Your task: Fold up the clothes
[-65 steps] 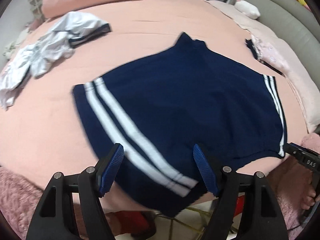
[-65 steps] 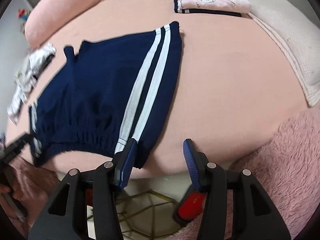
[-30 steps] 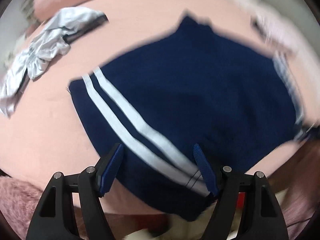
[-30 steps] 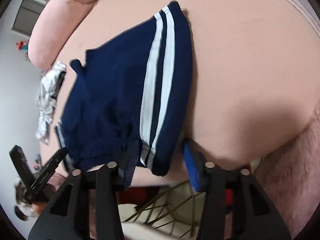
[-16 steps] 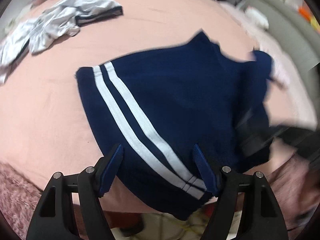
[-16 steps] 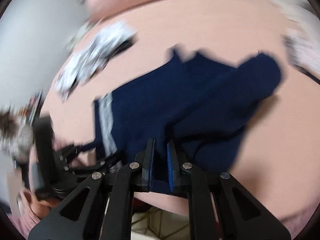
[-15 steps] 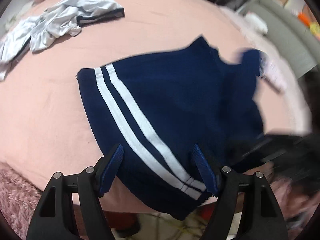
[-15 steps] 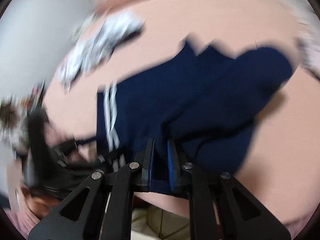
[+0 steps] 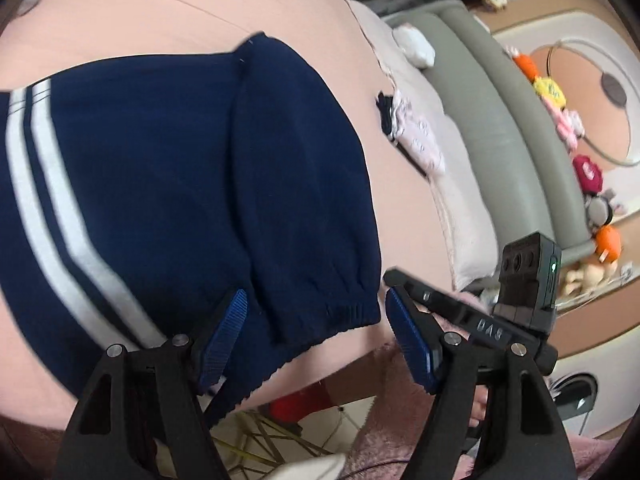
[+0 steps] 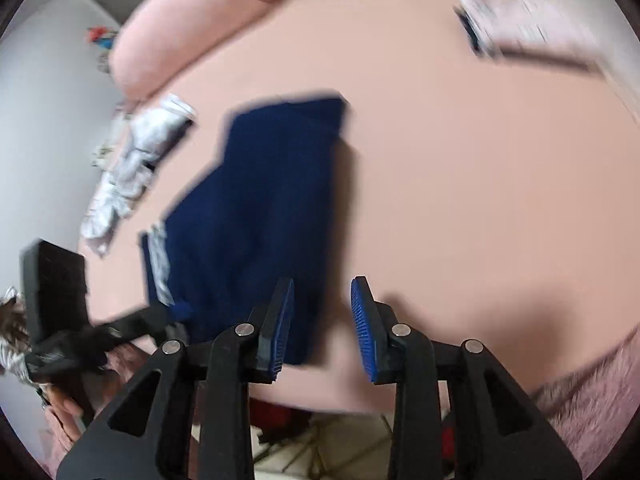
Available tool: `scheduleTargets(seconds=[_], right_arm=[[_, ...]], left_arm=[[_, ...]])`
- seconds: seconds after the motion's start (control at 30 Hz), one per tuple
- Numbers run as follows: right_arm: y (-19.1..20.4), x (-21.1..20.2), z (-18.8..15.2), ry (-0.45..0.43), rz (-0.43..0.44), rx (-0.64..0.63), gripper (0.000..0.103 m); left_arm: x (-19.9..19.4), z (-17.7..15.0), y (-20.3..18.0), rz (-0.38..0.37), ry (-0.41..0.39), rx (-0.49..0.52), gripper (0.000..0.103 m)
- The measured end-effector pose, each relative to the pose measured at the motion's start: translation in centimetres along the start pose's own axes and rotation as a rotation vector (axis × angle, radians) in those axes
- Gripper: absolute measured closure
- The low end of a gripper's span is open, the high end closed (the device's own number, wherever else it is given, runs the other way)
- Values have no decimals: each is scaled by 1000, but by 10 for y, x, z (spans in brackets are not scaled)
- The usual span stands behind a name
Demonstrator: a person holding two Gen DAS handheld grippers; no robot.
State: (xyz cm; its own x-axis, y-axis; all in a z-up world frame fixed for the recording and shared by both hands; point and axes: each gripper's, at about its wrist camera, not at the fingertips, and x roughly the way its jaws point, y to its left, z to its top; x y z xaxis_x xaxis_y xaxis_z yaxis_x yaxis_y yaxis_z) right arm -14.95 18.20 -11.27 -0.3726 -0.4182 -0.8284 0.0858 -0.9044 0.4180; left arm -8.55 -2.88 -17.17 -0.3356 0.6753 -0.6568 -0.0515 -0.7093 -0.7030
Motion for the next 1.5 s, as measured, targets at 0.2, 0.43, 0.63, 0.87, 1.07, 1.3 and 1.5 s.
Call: scheduleTargets(seconds=[0.2, 0.43, 0.63, 0.87, 1.07, 1.3, 1.5], right_arm=[[-13, 19, -23, 56, -34, 26, 72], [-8, 13, -17, 29, -53, 16, 72], [-9, 13, -24, 55, -102, -39, 72], [27, 1, -19, -110, -91, -172, 69], [10, 17, -22, -25, -60, -108, 69], [-6, 8, -20, -20, 14, -27, 69], [-1, 13, -27, -7, -17, -5, 69]], left_arm=[[10, 7, -2, 34, 4, 6, 74], [2, 18, 13, 57, 31, -62, 52], [-19, 11, 23, 121, 26, -95, 52], [-30, 6, 26, 228, 56, -120, 51], [-17, 10, 10, 129, 47, -104, 50], [5, 13, -2, 114, 59, -71, 49], [22, 14, -12, 121, 70, -42, 47]])
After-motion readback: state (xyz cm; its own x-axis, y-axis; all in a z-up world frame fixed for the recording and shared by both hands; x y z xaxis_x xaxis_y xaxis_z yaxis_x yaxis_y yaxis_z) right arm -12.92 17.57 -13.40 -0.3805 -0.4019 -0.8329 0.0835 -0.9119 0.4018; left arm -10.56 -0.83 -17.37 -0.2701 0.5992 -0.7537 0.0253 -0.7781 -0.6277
